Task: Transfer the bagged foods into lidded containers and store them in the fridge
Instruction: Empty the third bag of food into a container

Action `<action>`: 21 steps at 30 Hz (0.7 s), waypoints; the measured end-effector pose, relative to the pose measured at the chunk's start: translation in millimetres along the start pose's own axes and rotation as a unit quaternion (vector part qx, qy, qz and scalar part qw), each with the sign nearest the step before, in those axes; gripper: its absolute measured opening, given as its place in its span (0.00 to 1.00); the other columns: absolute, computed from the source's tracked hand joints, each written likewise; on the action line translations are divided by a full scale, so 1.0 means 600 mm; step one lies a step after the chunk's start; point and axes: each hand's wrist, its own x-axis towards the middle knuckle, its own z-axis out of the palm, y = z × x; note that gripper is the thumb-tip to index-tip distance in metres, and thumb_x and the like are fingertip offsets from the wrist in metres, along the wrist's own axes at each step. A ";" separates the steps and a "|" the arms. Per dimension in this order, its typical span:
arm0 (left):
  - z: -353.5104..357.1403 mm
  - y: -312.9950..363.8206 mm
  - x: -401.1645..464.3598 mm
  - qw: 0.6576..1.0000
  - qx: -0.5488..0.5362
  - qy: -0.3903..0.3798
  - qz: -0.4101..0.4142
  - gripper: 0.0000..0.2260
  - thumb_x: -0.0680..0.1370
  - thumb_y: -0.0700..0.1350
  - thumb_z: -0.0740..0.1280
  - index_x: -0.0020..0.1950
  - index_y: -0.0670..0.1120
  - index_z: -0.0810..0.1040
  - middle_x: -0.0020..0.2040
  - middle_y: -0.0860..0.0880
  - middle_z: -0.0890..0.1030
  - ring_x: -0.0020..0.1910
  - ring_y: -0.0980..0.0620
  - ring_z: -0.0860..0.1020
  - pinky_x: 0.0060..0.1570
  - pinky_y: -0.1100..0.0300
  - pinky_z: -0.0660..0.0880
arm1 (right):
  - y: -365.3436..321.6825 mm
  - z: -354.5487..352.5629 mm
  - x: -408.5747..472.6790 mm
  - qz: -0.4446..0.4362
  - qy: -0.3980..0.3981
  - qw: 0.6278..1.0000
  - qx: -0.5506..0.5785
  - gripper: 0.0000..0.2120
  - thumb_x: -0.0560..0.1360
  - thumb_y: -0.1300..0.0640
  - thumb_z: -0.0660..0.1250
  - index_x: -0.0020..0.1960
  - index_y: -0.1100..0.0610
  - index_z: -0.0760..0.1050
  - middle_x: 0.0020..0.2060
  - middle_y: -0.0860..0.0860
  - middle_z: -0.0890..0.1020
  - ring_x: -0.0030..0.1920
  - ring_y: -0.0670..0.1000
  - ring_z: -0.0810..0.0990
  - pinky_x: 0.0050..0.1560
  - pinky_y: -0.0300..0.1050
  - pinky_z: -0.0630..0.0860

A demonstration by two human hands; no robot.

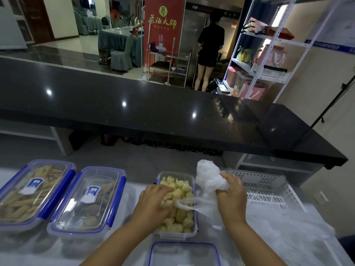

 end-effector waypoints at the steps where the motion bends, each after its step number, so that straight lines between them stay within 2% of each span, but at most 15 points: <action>1: 0.000 -0.003 0.001 0.999 -0.023 0.027 -0.023 0.22 0.75 0.43 0.66 0.68 0.54 0.69 0.64 0.57 0.69 0.65 0.57 0.64 0.64 0.64 0.58 | 0.007 -0.002 0.001 -0.019 0.016 0.998 -0.060 0.19 0.69 0.70 0.67 0.54 0.51 0.79 0.51 0.52 0.77 0.42 0.52 0.75 0.31 0.38 0.67; 3: 0.004 -0.014 0.002 0.994 -0.061 0.057 -0.066 0.22 0.76 0.39 0.63 0.70 0.50 0.67 0.66 0.53 0.70 0.66 0.55 0.65 0.65 0.62 0.60 | 0.017 -0.004 -0.001 -0.061 0.008 0.981 -0.185 0.28 0.67 0.74 0.66 0.60 0.49 0.78 0.55 0.53 0.75 0.46 0.55 0.76 0.29 0.37 0.64; 5: 0.012 -0.030 0.000 0.989 -0.102 0.056 -0.091 0.22 0.77 0.37 0.60 0.71 0.50 0.67 0.67 0.52 0.71 0.66 0.55 0.66 0.67 0.60 0.63 | 0.018 0.003 -0.006 -0.069 -0.035 0.961 -0.264 0.31 0.67 0.75 0.63 0.61 0.48 0.77 0.61 0.54 0.74 0.54 0.56 0.75 0.34 0.42 0.69; 8: 0.028 -0.047 -0.010 0.985 -0.135 0.039 -0.101 0.21 0.78 0.41 0.58 0.69 0.57 0.66 0.64 0.58 0.73 0.63 0.59 0.70 0.63 0.54 0.71 | 0.002 0.032 -0.021 -0.075 -0.128 0.946 -0.290 0.29 0.72 0.72 0.60 0.65 0.46 0.73 0.66 0.53 0.69 0.61 0.55 0.69 0.50 0.47 0.72; 11: 0.043 -0.054 -0.024 0.985 -0.112 0.024 -0.126 0.18 0.80 0.47 0.55 0.69 0.57 0.64 0.62 0.57 0.72 0.61 0.58 0.70 0.60 0.54 0.72 | -0.015 0.062 -0.040 -0.102 -0.213 0.918 -0.319 0.29 0.75 0.68 0.56 0.69 0.43 0.67 0.69 0.50 0.64 0.66 0.52 0.64 0.55 0.43 0.70; 13: 0.047 -0.057 -0.030 0.983 -0.118 0.036 -0.133 0.17 0.81 0.48 0.54 0.70 0.56 0.64 0.61 0.57 0.73 0.60 0.57 0.70 0.59 0.55 0.71 | -0.018 0.074 -0.051 -0.140 -0.252 0.901 -0.324 0.28 0.73 0.67 0.59 0.68 0.44 0.68 0.67 0.50 0.65 0.65 0.54 0.64 0.53 0.44 0.71; 14: 0.048 -0.058 -0.031 0.983 -0.119 0.041 -0.135 0.16 0.81 0.48 0.53 0.69 0.56 0.65 0.61 0.57 0.73 0.60 0.57 0.70 0.58 0.55 0.71 | -0.020 0.075 -0.055 -0.172 -0.255 0.894 -0.325 0.28 0.70 0.66 0.64 0.65 0.45 0.71 0.64 0.51 0.68 0.62 0.55 0.68 0.49 0.44 0.73; 16: 0.047 -0.060 -0.032 0.983 -0.118 0.046 -0.133 0.16 0.81 0.49 0.53 0.69 0.57 0.65 0.60 0.58 0.73 0.59 0.59 0.70 0.56 0.56 0.72 | -0.022 0.076 -0.058 -0.219 -0.289 0.871 -0.332 0.29 0.54 0.62 0.77 0.52 0.43 0.79 0.50 0.49 0.77 0.47 0.53 0.76 0.31 0.41 0.72; 17: 0.047 -0.061 -0.032 0.984 -0.115 0.047 -0.131 0.16 0.81 0.49 0.52 0.68 0.57 0.65 0.59 0.58 0.73 0.58 0.59 0.70 0.55 0.56 0.72 | -0.020 0.076 -0.057 -0.243 -0.313 0.846 -0.356 0.30 0.46 0.60 0.79 0.46 0.42 0.80 0.43 0.48 0.78 0.40 0.51 0.77 0.25 0.39 0.69; 19: 0.045 -0.062 -0.031 0.984 -0.108 0.055 -0.132 0.15 0.81 0.49 0.52 0.68 0.58 0.65 0.59 0.59 0.73 0.57 0.60 0.70 0.54 0.57 0.72 | -0.017 0.075 -0.052 -0.295 -0.342 0.809 -0.375 0.30 0.44 0.56 0.80 0.44 0.41 0.79 0.40 0.47 0.78 0.37 0.49 0.76 0.23 0.38 0.67; 21: 0.044 -0.063 -0.030 0.984 -0.092 0.065 -0.136 0.16 0.81 0.48 0.52 0.68 0.56 0.65 0.60 0.58 0.73 0.58 0.59 0.69 0.54 0.58 0.71 | -0.019 0.067 -0.041 -0.323 -0.350 0.799 -0.367 0.29 0.46 0.55 0.80 0.46 0.40 0.79 0.41 0.46 0.79 0.38 0.48 0.77 0.24 0.38 0.69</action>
